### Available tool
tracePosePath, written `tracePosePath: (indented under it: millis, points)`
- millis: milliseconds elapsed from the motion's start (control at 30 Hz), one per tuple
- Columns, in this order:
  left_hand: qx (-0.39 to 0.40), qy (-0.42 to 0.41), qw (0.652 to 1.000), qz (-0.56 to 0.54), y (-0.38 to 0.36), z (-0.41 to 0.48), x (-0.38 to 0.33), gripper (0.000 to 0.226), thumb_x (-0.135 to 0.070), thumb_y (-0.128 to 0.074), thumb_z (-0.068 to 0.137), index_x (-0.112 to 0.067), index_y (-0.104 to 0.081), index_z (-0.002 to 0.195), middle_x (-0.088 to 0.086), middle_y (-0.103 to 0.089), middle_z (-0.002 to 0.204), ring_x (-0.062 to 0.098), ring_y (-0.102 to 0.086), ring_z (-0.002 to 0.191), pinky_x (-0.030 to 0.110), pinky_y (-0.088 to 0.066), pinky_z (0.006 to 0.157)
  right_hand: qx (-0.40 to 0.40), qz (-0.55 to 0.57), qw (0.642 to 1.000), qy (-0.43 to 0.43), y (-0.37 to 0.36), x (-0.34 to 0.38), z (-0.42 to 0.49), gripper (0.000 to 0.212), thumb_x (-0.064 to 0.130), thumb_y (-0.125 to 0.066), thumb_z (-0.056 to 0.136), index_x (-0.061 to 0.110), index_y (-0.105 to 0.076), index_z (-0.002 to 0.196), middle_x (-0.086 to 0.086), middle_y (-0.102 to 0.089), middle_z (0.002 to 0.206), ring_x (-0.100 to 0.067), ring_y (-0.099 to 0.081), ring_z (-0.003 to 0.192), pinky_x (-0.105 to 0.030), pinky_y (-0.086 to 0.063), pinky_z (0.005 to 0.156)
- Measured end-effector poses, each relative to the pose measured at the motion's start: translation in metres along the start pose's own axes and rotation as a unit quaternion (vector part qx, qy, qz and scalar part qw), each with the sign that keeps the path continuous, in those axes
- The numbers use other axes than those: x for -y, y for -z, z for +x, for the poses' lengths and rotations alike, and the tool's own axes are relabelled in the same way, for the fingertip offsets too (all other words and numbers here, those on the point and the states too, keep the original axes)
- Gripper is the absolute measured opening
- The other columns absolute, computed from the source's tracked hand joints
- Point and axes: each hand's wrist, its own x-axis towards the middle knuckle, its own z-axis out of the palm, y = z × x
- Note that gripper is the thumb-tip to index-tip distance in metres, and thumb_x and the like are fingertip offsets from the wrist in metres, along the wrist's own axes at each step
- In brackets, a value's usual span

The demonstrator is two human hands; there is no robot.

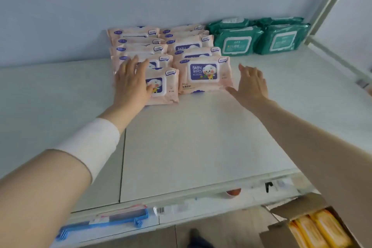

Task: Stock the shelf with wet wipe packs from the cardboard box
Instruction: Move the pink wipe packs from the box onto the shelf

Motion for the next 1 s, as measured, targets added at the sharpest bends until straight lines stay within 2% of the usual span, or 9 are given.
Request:
tracePosePath:
  millis: [133, 267, 433, 567, 733, 900, 1000]
  points:
    - [0.083, -0.193, 0.973, 0.099, 0.009, -0.028, -0.070, 0.057, -0.022, -0.056, 0.087, -0.011, -0.035, 0.139, 0.013, -0.034, 0.146, 0.030, -0.025, 0.138, 0.045, -0.014, 0.115, 0.026, -0.176, 0.983, 0.034, 0.021, -0.036, -0.062, 0.070, 0.039, -0.051, 0.092, 0.015, -0.016, 0.148, -0.012, -0.014, 0.156, -0.032, -0.005, 0.145, -0.045, -0.011, 0.117]
    - [0.127, -0.277, 0.946, 0.109, 0.022, -0.072, -0.154, 0.050, -0.022, -0.050, 0.090, -0.011, -0.039, 0.137, 0.011, -0.024, 0.152, 0.027, -0.015, 0.142, 0.041, -0.010, 0.115, 0.062, -0.254, 0.965, 0.025, 0.053, -0.079, -0.136, 0.065, 0.039, -0.046, 0.094, 0.017, -0.018, 0.149, -0.012, -0.013, 0.157, -0.033, -0.002, 0.146, -0.048, -0.006, 0.117]
    - [0.126, -0.377, 0.915, 0.066, 0.037, -0.131, -0.284, 0.051, -0.021, -0.042, 0.094, -0.009, -0.029, 0.142, 0.013, -0.017, 0.155, 0.030, -0.010, 0.144, 0.042, -0.010, 0.116, 0.088, -0.308, 0.946, -0.046, 0.103, -0.169, -0.235, 0.059, 0.034, -0.041, 0.096, 0.017, -0.018, 0.148, -0.013, -0.013, 0.157, -0.034, -0.002, 0.146, -0.051, -0.005, 0.118]
    - [0.127, -0.473, 0.872, 0.026, 0.032, -0.204, -0.391, 0.050, -0.023, -0.045, 0.094, -0.010, -0.033, 0.140, 0.013, -0.024, 0.153, 0.029, -0.015, 0.143, 0.042, -0.014, 0.115, 0.109, -0.326, 0.931, -0.120, 0.130, -0.253, -0.330, 0.059, 0.036, -0.042, 0.096, 0.019, -0.020, 0.147, -0.013, -0.017, 0.155, -0.034, -0.005, 0.145, -0.052, -0.009, 0.117]
    - [0.192, -0.518, 0.833, 0.020, -0.012, -0.305, -0.498, 0.052, -0.027, -0.045, 0.094, -0.010, -0.032, 0.141, 0.012, -0.025, 0.152, 0.028, -0.016, 0.143, 0.042, -0.015, 0.115, 0.176, -0.307, 0.905, -0.238, 0.126, -0.362, -0.459, 0.062, 0.036, -0.046, 0.094, 0.018, -0.019, 0.147, -0.011, -0.016, 0.155, -0.034, -0.003, 0.145, -0.051, -0.008, 0.117]
    - [0.275, -0.551, 0.787, 0.043, -0.065, -0.397, -0.546, 0.056, -0.032, -0.045, 0.094, -0.013, -0.027, 0.144, 0.009, -0.021, 0.155, 0.026, -0.013, 0.144, 0.042, -0.013, 0.115, 0.259, -0.266, 0.865, -0.339, 0.088, -0.426, -0.570, 0.063, 0.036, -0.043, 0.094, 0.019, -0.016, 0.148, -0.013, -0.016, 0.155, -0.035, -0.004, 0.145, -0.053, -0.009, 0.116]
    - [0.308, -0.574, 0.755, 0.081, -0.093, -0.422, -0.555, 0.058, -0.036, -0.045, 0.093, -0.011, -0.029, 0.143, 0.011, -0.024, 0.153, 0.027, -0.016, 0.143, 0.041, -0.017, 0.115, 0.301, -0.225, 0.852, -0.365, 0.063, -0.444, -0.607, 0.063, 0.037, -0.038, 0.096, 0.018, -0.011, 0.150, -0.014, -0.011, 0.157, -0.036, -0.003, 0.145, -0.054, -0.009, 0.115]
